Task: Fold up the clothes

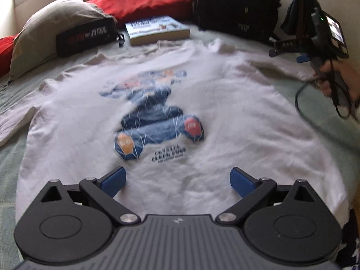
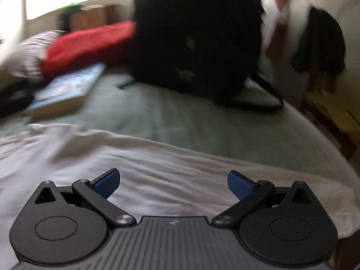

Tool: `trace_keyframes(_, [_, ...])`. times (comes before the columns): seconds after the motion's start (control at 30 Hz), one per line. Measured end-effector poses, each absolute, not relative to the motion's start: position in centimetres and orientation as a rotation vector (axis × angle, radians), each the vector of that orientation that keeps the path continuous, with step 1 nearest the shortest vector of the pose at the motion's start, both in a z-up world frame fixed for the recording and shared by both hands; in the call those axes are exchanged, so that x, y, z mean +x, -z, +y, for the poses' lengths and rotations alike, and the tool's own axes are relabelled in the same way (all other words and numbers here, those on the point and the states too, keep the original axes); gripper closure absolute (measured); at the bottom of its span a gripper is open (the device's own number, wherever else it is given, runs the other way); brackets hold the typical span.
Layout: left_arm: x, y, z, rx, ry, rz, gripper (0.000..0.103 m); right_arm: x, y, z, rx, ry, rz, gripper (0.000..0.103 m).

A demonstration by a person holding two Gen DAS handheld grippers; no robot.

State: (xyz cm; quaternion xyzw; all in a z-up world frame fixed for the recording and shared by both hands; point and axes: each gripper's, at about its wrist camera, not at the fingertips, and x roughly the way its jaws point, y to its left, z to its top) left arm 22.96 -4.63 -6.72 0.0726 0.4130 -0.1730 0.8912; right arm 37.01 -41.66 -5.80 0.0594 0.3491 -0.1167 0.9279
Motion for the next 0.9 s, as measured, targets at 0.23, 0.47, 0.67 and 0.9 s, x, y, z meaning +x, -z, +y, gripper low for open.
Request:
trace_keyframes(0.23, [22.7, 7.2, -4.4, 0.153, 0.377, 0.844, 0.003, 31.6, 8.5, -44.6, 0.115, 0.127, 0.718, 0.0])
trace_keyframes(0.47, [22.7, 7.2, -4.6, 0.152, 0.364, 0.849, 0.002, 28.9, 5.4, -49.4, 0.139, 0.044, 0.729, 0.0])
trace_keyframes(0.67, [22.8, 7.1, -5.1, 0.168, 0.339, 0.856, 0.002, 33.0, 5.3, -56.1, 0.422, 0.055, 0.748, 0.0])
trace_keyframes(0.9, [22.8, 7.2, -5.1, 0.168, 0.333, 0.86, 0.001, 32.2, 6.6, -61.9, 0.366, 0.181, 0.819, 0.0])
